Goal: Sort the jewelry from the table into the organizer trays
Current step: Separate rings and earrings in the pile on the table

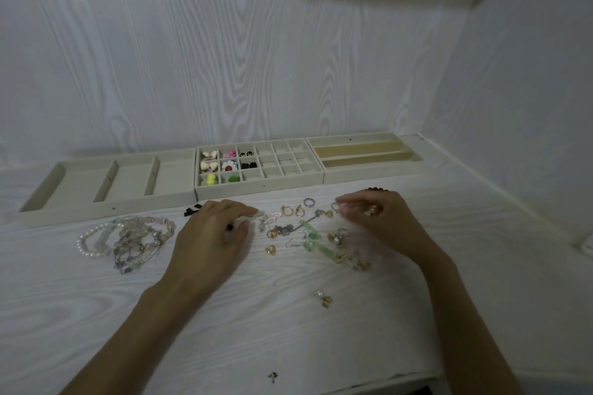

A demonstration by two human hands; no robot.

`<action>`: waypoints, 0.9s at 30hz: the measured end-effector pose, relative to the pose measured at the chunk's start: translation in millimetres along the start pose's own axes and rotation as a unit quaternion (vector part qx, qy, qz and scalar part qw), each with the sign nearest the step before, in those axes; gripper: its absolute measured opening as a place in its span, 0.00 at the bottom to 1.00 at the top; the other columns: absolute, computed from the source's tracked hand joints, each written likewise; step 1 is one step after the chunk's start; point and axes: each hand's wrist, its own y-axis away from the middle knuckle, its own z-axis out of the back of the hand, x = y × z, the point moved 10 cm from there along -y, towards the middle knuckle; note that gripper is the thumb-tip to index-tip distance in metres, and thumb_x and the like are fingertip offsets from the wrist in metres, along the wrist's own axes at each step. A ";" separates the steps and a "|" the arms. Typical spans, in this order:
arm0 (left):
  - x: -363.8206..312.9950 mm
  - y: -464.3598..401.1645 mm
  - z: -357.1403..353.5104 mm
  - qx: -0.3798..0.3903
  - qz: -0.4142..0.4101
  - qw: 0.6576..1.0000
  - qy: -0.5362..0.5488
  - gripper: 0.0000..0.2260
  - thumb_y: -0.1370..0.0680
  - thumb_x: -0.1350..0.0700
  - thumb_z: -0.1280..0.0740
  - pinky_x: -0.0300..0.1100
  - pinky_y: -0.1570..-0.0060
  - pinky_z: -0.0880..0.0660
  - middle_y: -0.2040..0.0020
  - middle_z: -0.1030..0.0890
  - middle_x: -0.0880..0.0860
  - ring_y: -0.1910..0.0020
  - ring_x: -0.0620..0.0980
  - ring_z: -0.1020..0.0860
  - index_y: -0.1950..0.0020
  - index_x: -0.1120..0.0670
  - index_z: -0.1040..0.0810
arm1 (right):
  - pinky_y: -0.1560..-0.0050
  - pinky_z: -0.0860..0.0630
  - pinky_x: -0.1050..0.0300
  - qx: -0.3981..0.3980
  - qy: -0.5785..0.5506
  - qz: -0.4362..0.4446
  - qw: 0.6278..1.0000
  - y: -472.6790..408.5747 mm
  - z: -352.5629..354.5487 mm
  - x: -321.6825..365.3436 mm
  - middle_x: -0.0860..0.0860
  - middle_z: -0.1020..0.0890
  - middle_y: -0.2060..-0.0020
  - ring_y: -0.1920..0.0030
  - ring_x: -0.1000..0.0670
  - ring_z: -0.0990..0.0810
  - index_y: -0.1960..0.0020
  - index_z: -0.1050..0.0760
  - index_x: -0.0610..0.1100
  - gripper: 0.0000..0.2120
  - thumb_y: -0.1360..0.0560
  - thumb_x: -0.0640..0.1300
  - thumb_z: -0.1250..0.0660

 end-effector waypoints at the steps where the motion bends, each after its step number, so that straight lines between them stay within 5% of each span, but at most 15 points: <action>1: -0.7 0.5 -0.4 0.002 -0.002 1.000 0.000 0.11 0.21 0.55 0.37 0.38 0.52 0.36 0.45 0.21 0.41 0.44 0.41 0.29 0.42 0.47 0.20 | 0.59 0.29 0.74 0.019 0.010 -0.003 1.000 -0.1 -7.5 -1.1 0.56 0.16 0.59 0.59 0.62 0.21 0.50 0.18 0.49 0.07 0.28 0.43 0.29; 6: -4.5 -9.4 0.1 0.004 -0.003 1.000 0.007 0.11 0.21 0.54 0.36 0.37 0.51 0.34 0.44 0.22 0.42 0.44 0.42 0.29 0.41 0.47 0.21 | 0.46 0.29 0.57 0.024 0.105 0.060 0.992 1.4 -32.3 4.3 0.61 0.17 0.54 0.52 0.58 0.21 0.48 0.18 0.53 0.08 0.25 0.49 0.34; 10: -20.3 -42.6 -2.6 0.047 -0.015 0.999 -0.003 0.10 0.21 0.52 0.36 0.39 0.56 0.30 0.48 0.19 0.44 0.50 0.44 0.25 0.42 0.46 0.19 | 0.47 0.31 0.56 0.018 0.144 0.077 0.986 0.4 -38.8 6.7 0.58 0.18 0.51 0.49 0.55 0.24 0.46 0.20 0.52 0.19 0.25 0.58 0.45; 14: -47.6 -72.3 -27.1 0.140 -0.028 0.988 -0.060 0.10 0.22 0.49 0.35 0.38 0.56 0.27 0.48 0.18 0.44 0.55 0.41 0.24 0.43 0.46 0.19 | 0.45 0.33 0.55 -0.024 0.143 0.057 0.988 -0.6 -27.5 4.0 0.54 0.18 0.50 0.48 0.53 0.26 0.46 0.19 0.50 0.12 0.24 0.49 0.38; 17: -62.2 -84.2 -50.5 0.172 -0.028 0.976 -0.133 0.08 0.23 0.49 0.34 0.41 0.55 0.25 0.49 0.17 0.48 0.51 0.48 0.20 0.48 0.48 0.17 | 0.46 0.32 0.55 -0.045 0.139 0.045 0.988 -1.3 -20.6 -1.0 0.54 0.18 0.51 0.49 0.53 0.27 0.47 0.19 0.50 0.14 0.27 0.49 0.40; 22: -65.3 -91.0 -66.7 0.169 0.003 0.962 -0.213 0.06 0.25 0.53 0.31 0.43 0.53 0.28 0.48 0.17 0.50 0.47 0.52 0.21 0.49 0.49 0.17 | 0.50 0.33 0.59 -0.067 0.126 0.043 0.989 -0.9 -15.4 -8.3 0.55 0.18 0.53 0.50 0.54 0.26 0.48 0.18 0.49 0.10 0.25 0.44 0.37; 27: -59.0 -88.2 -65.7 0.164 0.005 0.973 -0.163 0.05 0.26 0.51 0.29 0.41 0.56 0.27 0.51 0.16 0.46 0.50 0.48 0.20 0.52 0.47 0.16 | 0.50 0.31 0.57 -0.079 0.121 0.038 0.989 -2.2 -13.8 -11.7 0.54 0.17 0.54 0.51 0.53 0.26 0.50 0.18 0.49 0.08 0.25 0.41 0.34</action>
